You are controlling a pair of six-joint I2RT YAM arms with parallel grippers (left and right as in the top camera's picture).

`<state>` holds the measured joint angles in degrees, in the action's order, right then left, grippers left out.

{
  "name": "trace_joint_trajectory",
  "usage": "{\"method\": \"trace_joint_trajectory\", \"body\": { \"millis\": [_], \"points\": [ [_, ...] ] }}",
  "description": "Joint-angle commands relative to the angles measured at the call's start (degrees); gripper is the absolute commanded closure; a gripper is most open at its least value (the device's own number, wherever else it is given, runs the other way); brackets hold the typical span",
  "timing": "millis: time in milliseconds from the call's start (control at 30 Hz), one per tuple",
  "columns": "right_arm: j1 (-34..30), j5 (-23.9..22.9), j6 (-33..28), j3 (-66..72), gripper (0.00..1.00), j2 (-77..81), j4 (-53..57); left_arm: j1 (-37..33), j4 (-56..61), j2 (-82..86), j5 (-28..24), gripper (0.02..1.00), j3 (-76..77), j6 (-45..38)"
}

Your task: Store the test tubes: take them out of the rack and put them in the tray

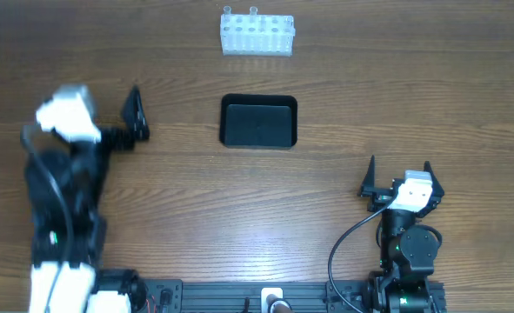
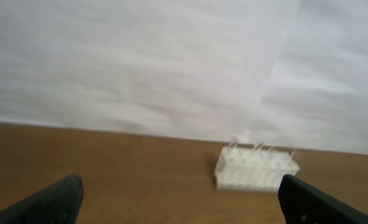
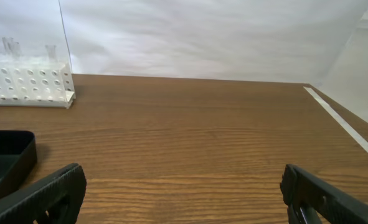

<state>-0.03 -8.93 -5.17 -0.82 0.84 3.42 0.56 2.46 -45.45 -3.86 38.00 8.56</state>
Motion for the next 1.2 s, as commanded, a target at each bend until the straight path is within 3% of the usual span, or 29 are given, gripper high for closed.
{"method": "trace_joint_trajectory", "body": {
  "millis": [33, 567, 1200],
  "points": [
    [-0.31, 0.09, -0.24, 0.52, 0.009, -0.57, -0.02, 0.90, -0.24, -16.28, -5.05, 0.020, 10.47, -0.48],
    [-0.31, 0.09, -0.24, 0.52, 0.007, -0.57, -0.02, 14.53, -3.50, -59.87, 8.39, 0.020, 44.00, -0.70],
    [-0.31, 0.09, -0.24, 0.52, 0.009, -0.57, -0.02, 15.74, -4.42, -83.95, 8.70, 0.020, 64.76, -2.21]
  ]
}}
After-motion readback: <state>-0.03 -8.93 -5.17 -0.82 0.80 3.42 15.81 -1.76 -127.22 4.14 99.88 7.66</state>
